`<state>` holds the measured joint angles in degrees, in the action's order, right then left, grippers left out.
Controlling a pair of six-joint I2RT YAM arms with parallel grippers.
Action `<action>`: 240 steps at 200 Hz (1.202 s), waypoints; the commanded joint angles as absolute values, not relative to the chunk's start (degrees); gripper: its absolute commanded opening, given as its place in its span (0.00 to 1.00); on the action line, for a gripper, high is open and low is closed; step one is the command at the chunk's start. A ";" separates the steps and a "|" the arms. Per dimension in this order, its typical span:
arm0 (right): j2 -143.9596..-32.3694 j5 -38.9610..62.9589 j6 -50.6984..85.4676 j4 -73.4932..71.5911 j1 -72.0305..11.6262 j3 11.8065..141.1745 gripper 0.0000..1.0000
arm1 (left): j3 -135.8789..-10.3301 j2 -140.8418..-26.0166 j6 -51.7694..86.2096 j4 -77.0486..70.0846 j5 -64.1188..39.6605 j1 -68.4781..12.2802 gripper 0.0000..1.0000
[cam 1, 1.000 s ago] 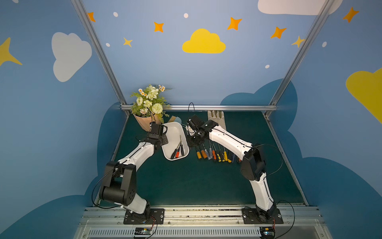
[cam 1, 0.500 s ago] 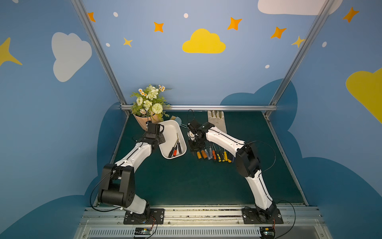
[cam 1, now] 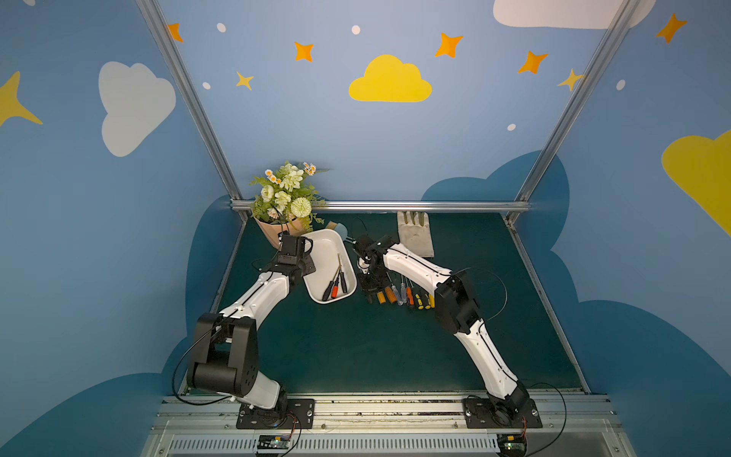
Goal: Take out the screwdriver from the storage box
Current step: Place the screwdriver at the center of the board.
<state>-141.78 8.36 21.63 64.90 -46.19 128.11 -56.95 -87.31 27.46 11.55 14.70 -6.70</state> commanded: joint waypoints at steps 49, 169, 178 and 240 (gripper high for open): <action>-144.61 5.45 20.31 70.68 -44.21 130.98 0.00 | -57.39 -85.61 28.67 9.67 12.97 -6.25 0.02; -147.01 6.06 19.77 72.17 -43.53 132.10 0.19 | -57.48 -85.69 28.89 9.71 12.37 -6.06 0.02; -147.12 6.06 19.84 72.16 -43.63 132.10 0.21 | -57.46 -85.69 28.88 9.67 12.25 -6.06 0.02; -146.73 4.39 20.04 71.98 -43.99 132.53 0.30 | -57.57 -85.91 28.78 9.76 12.02 -6.04 0.02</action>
<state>-145.27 6.17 20.45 70.11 -44.03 132.00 -56.95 -87.31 27.90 11.55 13.06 -6.37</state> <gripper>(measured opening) 0.298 0.082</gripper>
